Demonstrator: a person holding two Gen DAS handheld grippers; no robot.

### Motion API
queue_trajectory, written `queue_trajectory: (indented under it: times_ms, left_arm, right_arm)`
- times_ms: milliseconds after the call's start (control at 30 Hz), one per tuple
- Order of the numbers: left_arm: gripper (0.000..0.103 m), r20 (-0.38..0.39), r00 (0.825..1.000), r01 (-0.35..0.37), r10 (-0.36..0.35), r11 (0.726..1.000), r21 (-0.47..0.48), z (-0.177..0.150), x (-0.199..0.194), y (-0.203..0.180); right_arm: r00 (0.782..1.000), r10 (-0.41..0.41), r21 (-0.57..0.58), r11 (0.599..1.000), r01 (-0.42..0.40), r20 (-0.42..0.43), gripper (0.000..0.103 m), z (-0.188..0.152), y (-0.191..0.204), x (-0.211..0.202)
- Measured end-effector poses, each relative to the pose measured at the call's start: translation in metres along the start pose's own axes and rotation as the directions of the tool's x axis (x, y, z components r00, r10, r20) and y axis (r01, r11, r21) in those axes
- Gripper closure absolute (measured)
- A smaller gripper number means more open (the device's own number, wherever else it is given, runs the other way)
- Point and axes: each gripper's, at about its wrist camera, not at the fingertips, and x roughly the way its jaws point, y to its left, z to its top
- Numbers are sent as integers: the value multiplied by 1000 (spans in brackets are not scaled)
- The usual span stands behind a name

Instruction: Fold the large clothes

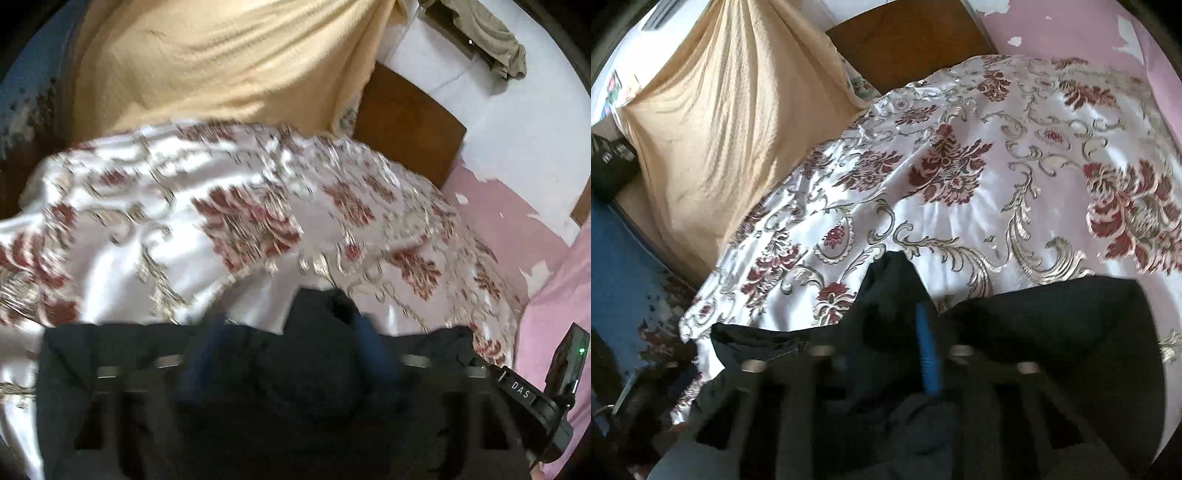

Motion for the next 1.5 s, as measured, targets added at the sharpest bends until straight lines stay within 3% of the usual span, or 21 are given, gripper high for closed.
queue_trajectory:
  times_ms: [33,67,200,300,400,633,800,967,1233,1333,1400,1500]
  left_arm:
    - [93,-28,1000,13,-12,1000,11,-2,6,0]
    - [96,-42,999,6,-5,1000,12,-5,7,1]
    - [99,11,998,56,-56,998,-27,-10,-24,9]
    - [99,82,995,53,-58,997,62,-28,-73,3]
    - [99,142,985,84,-94,993,80,-49,-133,3]
    - [100,256,950,158,-177,983,94,-122,-247,7]
    - [100,261,943,193,-206,978,74,-173,-281,21]
    - [101,212,958,194,-194,981,19,-209,-271,40]
    - [102,57,994,101,-93,984,-145,-224,-192,81]
    - [102,43,992,128,-121,969,-209,-231,-183,98]
    - [102,48,984,175,-169,968,-178,-227,-190,96]
    - [101,59,982,186,-180,976,-116,-219,-205,88]
  right_arm:
    - [1000,7,-11,1000,-6,1,92,0,-1,-4]
    - [1000,14,-18,1000,-14,5,94,0,-2,-11]
    - [997,56,-91,995,-51,58,97,-8,6,-50]
    - [992,96,-152,985,-83,83,98,-19,13,-88]
    - [981,147,-205,971,-120,124,99,-39,13,-141]
    - [945,235,-285,944,-167,226,99,-112,-2,-258]
    - [950,227,-308,939,-154,216,100,-165,-20,-302]
    - [969,176,-328,938,-112,174,100,-201,-40,-307]
    - [995,75,-309,950,-50,70,100,-206,-65,-243]
    - [996,71,-295,954,-53,49,100,-206,-69,-225]
    - [996,66,-321,946,-45,54,100,-208,-67,-223]
    - [997,63,-325,945,-44,46,100,-212,-69,-223]
